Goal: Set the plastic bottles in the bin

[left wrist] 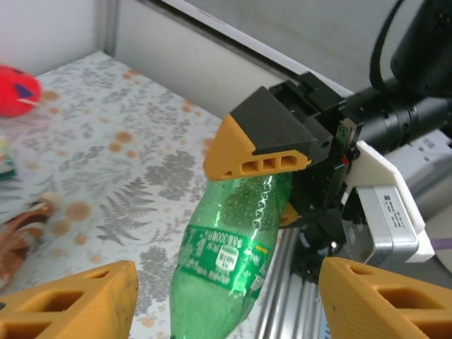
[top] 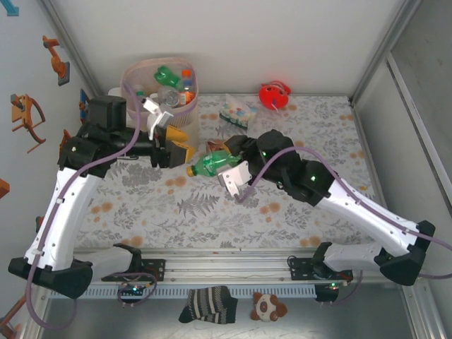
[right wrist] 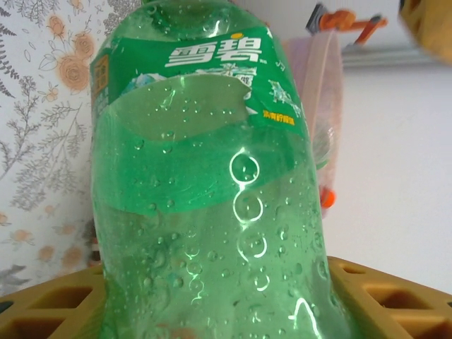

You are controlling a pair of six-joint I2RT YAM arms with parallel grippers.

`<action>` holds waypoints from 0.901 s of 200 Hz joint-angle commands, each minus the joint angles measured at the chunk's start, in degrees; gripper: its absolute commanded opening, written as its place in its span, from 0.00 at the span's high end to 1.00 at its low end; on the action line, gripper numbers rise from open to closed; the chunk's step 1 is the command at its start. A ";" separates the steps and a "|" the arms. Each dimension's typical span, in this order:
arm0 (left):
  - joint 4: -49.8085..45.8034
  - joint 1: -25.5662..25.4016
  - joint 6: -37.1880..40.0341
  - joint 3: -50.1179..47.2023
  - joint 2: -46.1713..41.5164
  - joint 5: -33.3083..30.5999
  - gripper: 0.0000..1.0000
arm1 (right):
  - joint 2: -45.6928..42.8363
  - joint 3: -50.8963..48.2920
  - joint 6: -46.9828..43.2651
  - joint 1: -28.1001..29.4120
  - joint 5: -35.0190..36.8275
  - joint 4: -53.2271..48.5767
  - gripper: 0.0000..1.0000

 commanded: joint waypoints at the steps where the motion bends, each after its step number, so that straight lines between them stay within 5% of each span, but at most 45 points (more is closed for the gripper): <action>1: -4.29 -3.11 4.61 1.98 1.06 0.61 0.31 | -2.12 -0.50 -7.64 2.29 2.41 1.20 0.52; 82: -14.05 -15.59 11.06 8.29 8.45 -6.19 0.20 | -4.33 1.64 -12.68 8.16 3.67 -0.54 0.53; 180: -21.87 -21.26 15.54 12.99 15.60 -8.55 0.29 | -4.60 1.96 -13.03 9.65 4.76 -0.65 0.54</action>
